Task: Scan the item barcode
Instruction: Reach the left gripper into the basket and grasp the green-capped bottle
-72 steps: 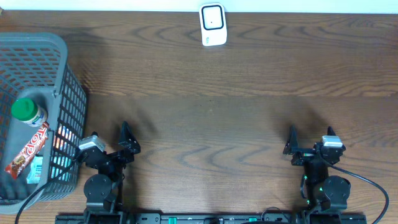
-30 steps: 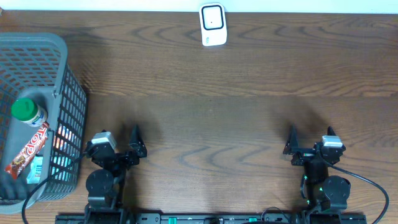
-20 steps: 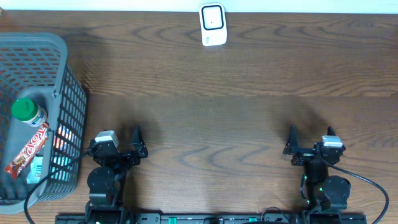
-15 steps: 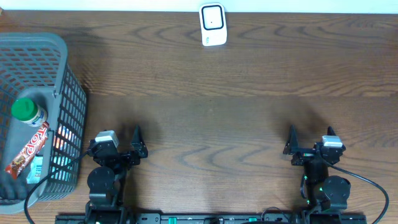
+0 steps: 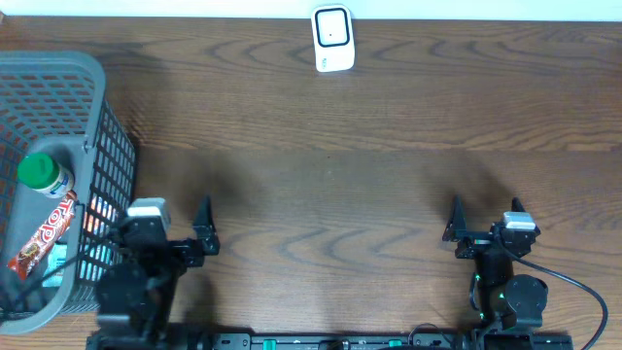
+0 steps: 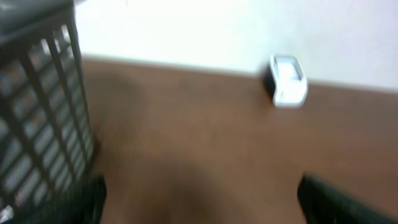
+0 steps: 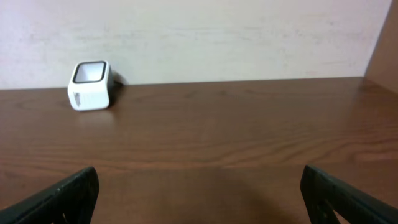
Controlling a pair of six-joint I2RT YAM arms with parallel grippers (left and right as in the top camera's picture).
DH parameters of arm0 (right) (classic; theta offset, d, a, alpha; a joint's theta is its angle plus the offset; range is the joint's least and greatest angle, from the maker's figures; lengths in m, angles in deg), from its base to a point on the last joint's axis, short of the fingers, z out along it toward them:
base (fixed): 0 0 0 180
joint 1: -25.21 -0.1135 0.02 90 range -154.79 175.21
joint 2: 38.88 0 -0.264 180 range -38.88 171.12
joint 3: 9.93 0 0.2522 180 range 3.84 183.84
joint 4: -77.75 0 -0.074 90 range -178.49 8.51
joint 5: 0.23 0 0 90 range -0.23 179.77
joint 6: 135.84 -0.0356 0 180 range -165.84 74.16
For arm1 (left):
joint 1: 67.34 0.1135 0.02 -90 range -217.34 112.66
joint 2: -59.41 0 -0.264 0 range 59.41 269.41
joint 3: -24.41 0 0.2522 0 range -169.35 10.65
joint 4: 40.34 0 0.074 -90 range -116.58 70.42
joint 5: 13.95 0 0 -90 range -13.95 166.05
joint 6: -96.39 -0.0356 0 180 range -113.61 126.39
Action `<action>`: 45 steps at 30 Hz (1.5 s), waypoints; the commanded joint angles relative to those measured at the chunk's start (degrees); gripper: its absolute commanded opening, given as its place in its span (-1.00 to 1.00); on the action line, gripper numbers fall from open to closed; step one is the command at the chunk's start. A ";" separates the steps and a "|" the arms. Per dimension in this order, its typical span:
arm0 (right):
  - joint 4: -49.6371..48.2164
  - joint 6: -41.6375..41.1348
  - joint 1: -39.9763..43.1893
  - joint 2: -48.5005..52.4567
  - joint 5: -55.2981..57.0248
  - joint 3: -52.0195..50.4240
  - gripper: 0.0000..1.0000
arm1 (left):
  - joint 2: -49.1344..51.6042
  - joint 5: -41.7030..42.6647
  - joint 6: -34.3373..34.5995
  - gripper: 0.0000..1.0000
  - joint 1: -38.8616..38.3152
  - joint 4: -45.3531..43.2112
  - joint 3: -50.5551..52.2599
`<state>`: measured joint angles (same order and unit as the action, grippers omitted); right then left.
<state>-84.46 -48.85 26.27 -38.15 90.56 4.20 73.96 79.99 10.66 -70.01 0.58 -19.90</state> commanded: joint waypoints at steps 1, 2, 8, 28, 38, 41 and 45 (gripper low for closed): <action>0.26 -0.79 0.37 -0.35 -0.46 -0.04 0.98 | 6.54 3.48 1.64 0.96 0.20 7.78 -11.91; 0.26 -0.76 0.37 -0.35 -0.46 -0.04 0.98 | 9.09 3.80 1.62 0.96 0.20 11.56 -16.02; 0.26 -0.76 0.35 -0.35 -0.46 -0.04 0.98 | 22.16 9.25 1.60 0.95 0.20 31.71 -36.89; 0.26 -0.76 0.35 -0.35 -0.46 -0.04 0.99 | 55.41 -13.77 13.40 0.96 6.16 54.84 -79.17; 0.26 -0.79 0.37 -0.35 -0.44 -0.04 0.98 | 71.67 -13.77 16.87 0.96 32.33 56.41 -85.92; 0.26 -0.76 0.35 -0.35 -0.44 -0.04 0.98 | 74.75 -13.42 17.94 0.96 36.79 53.68 -84.74; 0.26 -0.76 0.37 -0.35 -0.44 -0.04 0.98 | 78.16 -13.53 17.86 0.96 38.86 48.52 -81.20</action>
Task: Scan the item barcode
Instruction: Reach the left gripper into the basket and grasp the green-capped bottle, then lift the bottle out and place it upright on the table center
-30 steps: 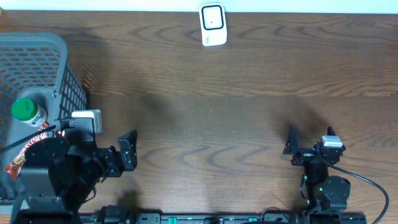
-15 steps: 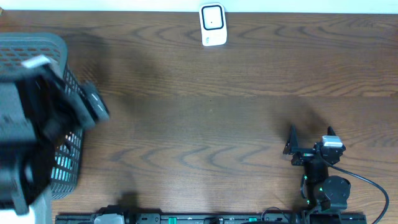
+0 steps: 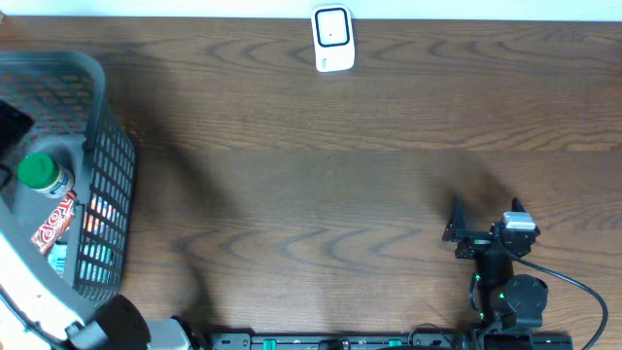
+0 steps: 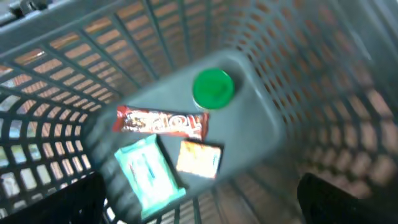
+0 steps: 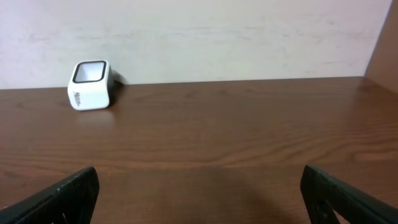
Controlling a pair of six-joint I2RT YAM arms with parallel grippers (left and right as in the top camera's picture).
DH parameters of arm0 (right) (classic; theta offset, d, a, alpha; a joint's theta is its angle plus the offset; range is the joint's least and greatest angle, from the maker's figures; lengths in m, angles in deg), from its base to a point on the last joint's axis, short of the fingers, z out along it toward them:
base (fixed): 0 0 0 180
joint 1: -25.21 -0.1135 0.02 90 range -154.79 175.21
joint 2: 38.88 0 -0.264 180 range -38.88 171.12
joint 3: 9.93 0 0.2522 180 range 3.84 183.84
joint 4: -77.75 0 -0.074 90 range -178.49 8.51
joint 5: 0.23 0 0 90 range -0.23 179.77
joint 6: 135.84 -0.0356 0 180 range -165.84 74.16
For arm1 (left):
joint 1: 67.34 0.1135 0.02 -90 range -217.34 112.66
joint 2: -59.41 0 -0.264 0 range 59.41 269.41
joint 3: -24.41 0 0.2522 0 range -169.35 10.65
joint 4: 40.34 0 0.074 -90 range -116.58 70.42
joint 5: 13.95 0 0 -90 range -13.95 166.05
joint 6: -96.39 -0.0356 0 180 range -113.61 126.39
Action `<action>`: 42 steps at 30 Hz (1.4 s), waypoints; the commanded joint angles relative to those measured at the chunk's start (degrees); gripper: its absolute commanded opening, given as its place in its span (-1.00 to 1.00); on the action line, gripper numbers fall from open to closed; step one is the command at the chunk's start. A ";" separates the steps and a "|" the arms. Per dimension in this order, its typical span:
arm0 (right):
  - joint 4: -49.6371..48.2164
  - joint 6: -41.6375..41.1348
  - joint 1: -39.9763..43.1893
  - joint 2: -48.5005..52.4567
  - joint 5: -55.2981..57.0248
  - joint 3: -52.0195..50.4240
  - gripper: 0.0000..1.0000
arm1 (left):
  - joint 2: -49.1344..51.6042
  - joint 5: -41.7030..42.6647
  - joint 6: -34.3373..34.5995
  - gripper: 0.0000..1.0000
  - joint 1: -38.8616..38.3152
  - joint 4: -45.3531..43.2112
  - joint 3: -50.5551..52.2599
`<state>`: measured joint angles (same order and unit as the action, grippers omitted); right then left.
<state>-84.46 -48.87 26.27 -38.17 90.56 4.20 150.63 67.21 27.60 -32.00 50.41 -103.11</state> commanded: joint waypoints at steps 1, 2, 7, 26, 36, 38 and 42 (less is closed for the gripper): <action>0.26 -0.74 0.35 -0.33 -0.44 -0.04 0.99 | 2.25 -0.92 0.72 0.96 0.87 -2.84 3.04; 0.26 -0.76 0.37 -0.33 -0.44 -0.04 0.99 | 3.04 -0.87 -0.61 0.96 0.87 -4.74 4.07; 0.26 -0.74 0.37 -0.33 -0.44 -0.04 0.99 | 6.25 -1.07 -6.21 0.96 0.87 -12.48 9.53; 0.26 -0.76 0.37 -0.33 -0.44 -0.04 0.99 | 25.79 -3.61 -7.67 0.96 0.87 -27.96 16.46; 0.26 -0.74 0.35 -0.33 -0.46 -0.04 0.99 | 32.83 -0.63 -7.67 0.96 1.05 -28.72 16.46; 0.26 -0.74 0.37 -0.33 -0.44 -0.04 0.99 | 33.05 -0.17 -7.65 0.96 1.20 -28.46 16.48; 0.26 -0.74 0.35 -0.33 -0.46 -0.04 0.98 | 32.96 -0.24 -7.72 0.51 1.36 -27.21 16.46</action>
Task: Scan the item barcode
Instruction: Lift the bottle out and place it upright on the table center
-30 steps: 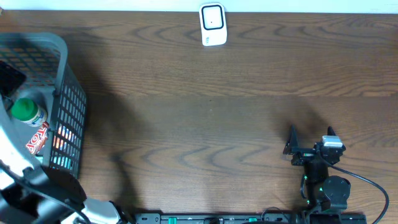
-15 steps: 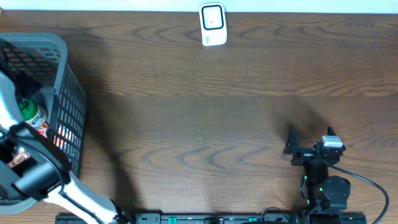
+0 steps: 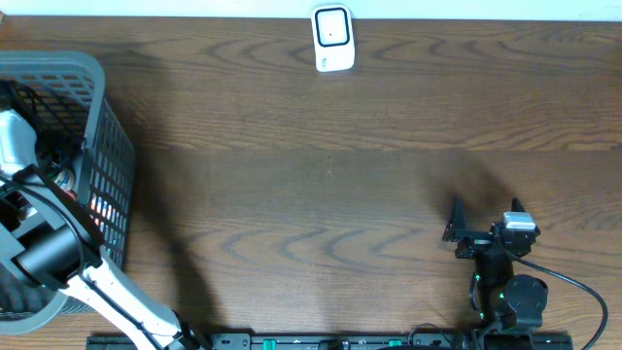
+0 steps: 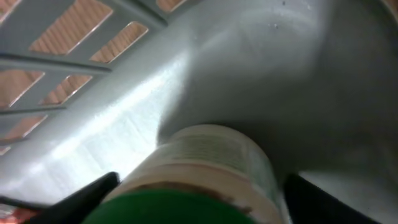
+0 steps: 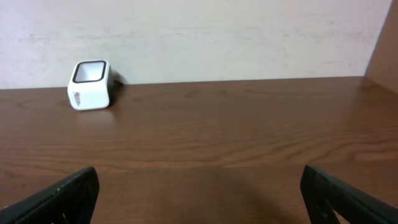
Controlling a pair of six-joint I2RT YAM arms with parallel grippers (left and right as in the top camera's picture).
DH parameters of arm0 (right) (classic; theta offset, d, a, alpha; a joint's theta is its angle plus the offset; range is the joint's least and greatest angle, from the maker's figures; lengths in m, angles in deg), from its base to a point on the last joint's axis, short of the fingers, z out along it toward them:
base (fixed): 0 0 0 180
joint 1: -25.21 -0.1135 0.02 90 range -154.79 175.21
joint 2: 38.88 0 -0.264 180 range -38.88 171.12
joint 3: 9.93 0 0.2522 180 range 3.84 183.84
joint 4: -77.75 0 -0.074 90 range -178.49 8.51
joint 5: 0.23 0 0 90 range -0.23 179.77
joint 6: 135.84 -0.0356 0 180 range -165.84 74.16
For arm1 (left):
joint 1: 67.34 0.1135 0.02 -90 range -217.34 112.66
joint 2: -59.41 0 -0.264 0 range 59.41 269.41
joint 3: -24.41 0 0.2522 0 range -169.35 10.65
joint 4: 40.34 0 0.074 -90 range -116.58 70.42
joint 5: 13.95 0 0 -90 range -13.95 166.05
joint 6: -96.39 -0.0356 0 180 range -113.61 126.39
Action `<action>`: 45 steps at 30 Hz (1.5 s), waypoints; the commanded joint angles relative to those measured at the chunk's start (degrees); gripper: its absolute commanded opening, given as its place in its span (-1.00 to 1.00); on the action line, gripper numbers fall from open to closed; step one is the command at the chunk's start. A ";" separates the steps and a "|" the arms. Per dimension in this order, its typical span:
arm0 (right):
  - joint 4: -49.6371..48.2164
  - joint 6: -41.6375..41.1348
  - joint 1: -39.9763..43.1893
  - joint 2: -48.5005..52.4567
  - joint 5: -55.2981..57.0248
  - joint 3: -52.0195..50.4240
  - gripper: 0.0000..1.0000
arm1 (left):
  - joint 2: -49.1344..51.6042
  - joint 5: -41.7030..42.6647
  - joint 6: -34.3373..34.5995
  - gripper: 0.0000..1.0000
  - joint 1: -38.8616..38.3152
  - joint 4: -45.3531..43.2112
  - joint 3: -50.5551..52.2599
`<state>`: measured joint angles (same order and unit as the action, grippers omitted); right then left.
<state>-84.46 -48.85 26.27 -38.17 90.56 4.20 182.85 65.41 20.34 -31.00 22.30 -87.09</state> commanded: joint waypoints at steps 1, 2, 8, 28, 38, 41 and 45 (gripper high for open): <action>0.26 -0.76 0.35 -0.33 -0.46 -0.04 0.98 | 0.59 1.51 -0.87 0.42 0.42 1.33 0.44; 0.26 -0.79 0.37 -0.33 -0.46 -0.04 0.98 | 0.35 1.49 -1.42 0.29 0.50 1.73 0.44; 0.26 -0.79 0.37 -0.33 -0.44 -0.04 0.99 | -5.53 0.11 -1.42 0.25 1.05 4.92 -0.46; 0.26 -0.76 0.37 -0.33 -0.44 -0.04 0.98 | -54.01 52.83 11.63 0.27 -20.09 -0.50 -3.65; 0.26 -0.76 0.37 -0.33 -0.44 -0.04 0.99 | -43.95 35.06 7.72 0.28 -56.28 5.40 0.00; 0.26 -0.76 0.35 -0.33 -0.44 -0.04 0.99 | -38.05 25.77 18.21 0.28 -60.57 9.31 0.02; 0.26 -0.76 0.35 -0.33 -0.46 -0.04 0.99 | -29.33 16.41 40.59 0.28 -64.52 12.66 0.00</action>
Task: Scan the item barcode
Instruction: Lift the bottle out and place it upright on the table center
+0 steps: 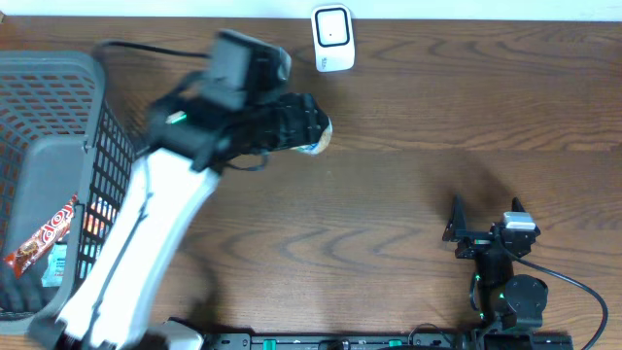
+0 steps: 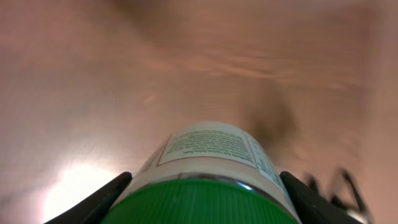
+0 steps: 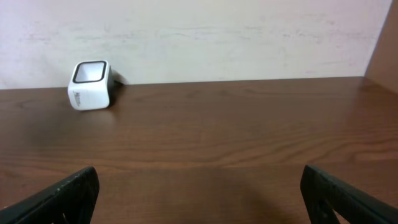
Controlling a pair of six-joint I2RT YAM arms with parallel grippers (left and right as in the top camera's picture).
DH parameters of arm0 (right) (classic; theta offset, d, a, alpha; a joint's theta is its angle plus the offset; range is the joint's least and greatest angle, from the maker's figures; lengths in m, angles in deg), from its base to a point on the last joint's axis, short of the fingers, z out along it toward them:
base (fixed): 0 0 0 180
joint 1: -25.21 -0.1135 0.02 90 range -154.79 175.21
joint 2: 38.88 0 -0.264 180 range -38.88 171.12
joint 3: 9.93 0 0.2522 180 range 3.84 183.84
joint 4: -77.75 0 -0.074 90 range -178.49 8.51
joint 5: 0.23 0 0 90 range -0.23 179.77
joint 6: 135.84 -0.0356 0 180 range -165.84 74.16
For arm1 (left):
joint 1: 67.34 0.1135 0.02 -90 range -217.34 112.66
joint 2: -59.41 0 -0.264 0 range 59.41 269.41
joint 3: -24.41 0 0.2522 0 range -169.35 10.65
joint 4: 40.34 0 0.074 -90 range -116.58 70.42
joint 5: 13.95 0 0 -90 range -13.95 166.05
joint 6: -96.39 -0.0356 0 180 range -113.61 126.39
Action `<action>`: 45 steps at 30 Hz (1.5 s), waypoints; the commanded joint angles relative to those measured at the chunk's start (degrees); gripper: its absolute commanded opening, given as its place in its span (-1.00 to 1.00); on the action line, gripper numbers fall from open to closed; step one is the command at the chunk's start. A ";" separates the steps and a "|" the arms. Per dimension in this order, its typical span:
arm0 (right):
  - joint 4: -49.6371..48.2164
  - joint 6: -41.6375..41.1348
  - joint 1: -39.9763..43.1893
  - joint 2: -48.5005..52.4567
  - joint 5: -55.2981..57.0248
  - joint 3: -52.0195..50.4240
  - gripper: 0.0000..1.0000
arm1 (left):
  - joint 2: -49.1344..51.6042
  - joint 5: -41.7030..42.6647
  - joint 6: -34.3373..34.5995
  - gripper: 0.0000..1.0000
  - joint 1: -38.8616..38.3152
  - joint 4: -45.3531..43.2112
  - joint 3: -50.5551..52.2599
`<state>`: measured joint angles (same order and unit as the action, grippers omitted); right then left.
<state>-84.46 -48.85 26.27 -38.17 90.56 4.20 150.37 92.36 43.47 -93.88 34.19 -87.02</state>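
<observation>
A bottle (image 2: 208, 158) with a green cap and a white label fills the left wrist view, and my left gripper (image 2: 205, 208) is shut on it just under the cap. In the overhead view the left gripper (image 1: 299, 126) holds the bottle (image 1: 319, 141) on its side above the table, a short way in front of the white barcode scanner (image 1: 331, 39). The scanner (image 3: 91, 85) also stands by the wall in the right wrist view. My right gripper (image 1: 483, 216) rests open near the front right edge, its fingers (image 3: 65, 193) holding nothing.
A grey mesh basket (image 1: 68, 68) stands at the left edge of the table. In it lie a red candy bar (image 1: 44, 236) and a teal packet (image 1: 56, 261). The left arm stretches across from the front left toward the scanner.
My left gripper was down in the basket with its fingers either side of the bottle. It is now shut on the bottle, out of the basket and over the table near the scanner.
Both grippers rested open at the front edge, the bottle upright in the basket. Then the left wrist looked down into the basket, then its fingers flanked the bottle. Now the bottle is held near the scanner. The right arm never moved.
</observation>
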 commanded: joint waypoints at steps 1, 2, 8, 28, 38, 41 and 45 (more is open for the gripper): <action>0.26 -0.76 0.35 -0.33 -0.44 -0.04 0.99 | 5.51 -11.56 23.65 0.28 -2.51 1.14 -0.04; 0.26 -0.76 0.35 -0.33 -0.44 -0.04 0.98 | 7.48 -12.66 28.79 0.28 -3.26 1.16 -0.04; 0.26 -0.76 0.37 -0.33 -0.44 -0.04 0.98 | 17.44 -18.80 55.65 0.27 -7.34 1.11 -0.04; 0.26 -0.79 0.35 -0.33 -0.44 -0.04 0.99 | 34.49 -19.45 79.43 0.33 -17.14 -6.86 -0.07; 0.26 -0.76 0.37 -0.33 -0.44 -0.04 0.98 | 27.96 -24.76 71.56 0.99 -17.90 -0.02 -0.68; 0.26 -0.76 0.35 -0.33 -0.44 -0.04 0.99 | 21.84 -30.16 65.53 1.00 -17.81 3.15 -0.76; 0.26 -0.76 0.37 -0.33 -0.46 -0.04 0.99 | 9.38 -39.17 45.33 1.00 -15.63 0.42 -1.60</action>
<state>-84.46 -48.85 26.27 -38.19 90.56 4.20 169.08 63.23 105.69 -111.52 35.68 -86.93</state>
